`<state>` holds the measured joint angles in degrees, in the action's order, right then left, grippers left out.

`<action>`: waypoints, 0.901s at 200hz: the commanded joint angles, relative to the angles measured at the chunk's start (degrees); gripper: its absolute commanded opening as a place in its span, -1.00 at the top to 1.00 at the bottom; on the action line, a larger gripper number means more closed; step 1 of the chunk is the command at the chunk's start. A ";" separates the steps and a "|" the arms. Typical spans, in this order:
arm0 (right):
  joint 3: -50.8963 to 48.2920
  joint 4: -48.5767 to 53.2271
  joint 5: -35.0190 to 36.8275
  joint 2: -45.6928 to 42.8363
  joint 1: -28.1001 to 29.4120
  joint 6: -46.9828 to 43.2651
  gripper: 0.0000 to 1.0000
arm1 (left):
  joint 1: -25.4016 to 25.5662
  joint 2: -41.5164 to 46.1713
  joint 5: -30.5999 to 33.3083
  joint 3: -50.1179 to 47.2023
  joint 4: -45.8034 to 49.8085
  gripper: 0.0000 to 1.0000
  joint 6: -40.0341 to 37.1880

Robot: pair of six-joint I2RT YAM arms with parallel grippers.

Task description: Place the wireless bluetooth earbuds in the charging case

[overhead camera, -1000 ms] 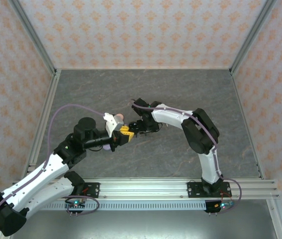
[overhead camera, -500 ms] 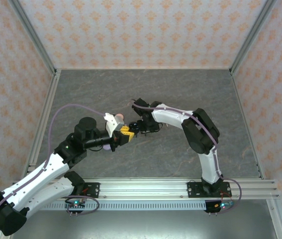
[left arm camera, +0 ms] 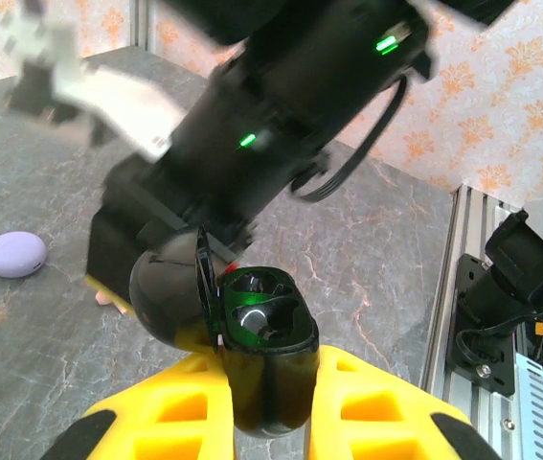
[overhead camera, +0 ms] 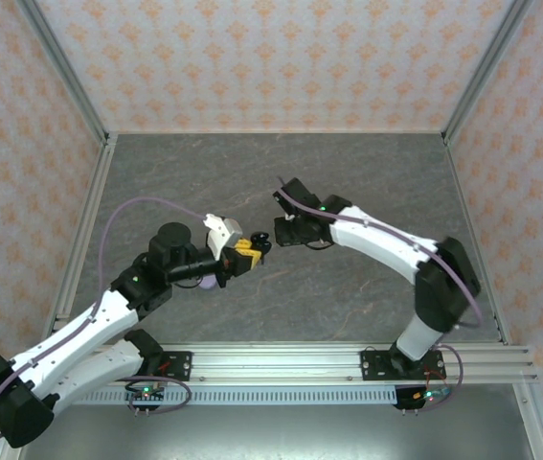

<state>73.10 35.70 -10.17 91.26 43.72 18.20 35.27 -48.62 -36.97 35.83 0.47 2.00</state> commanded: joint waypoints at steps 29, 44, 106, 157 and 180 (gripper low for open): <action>-3.49 -3.33 1.36 -16.64 -0.22 -0.56 0.53 | 0.59 -2.32 1.12 -0.15 -7.88 1.00 1.43; -3.76 -3.23 0.55 -19.79 -0.22 -0.84 0.53 | 0.62 -3.25 1.17 0.20 -8.58 1.00 1.34; -4.67 -6.99 -6.18 -24.84 0.21 2.64 0.54 | 0.61 -6.30 1.02 1.72 -9.77 1.00 0.50; -5.71 -10.94 -8.70 -23.76 0.49 5.21 0.56 | 0.60 -6.75 1.45 2.11 -9.50 1.00 0.61; -5.71 -11.35 -8.20 -22.27 1.33 5.31 0.57 | 0.59 -6.99 1.51 2.22 -9.60 1.00 0.71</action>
<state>68.03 27.09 -17.78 67.29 43.94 22.17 35.27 -55.31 -36.67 35.86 -6.11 3.01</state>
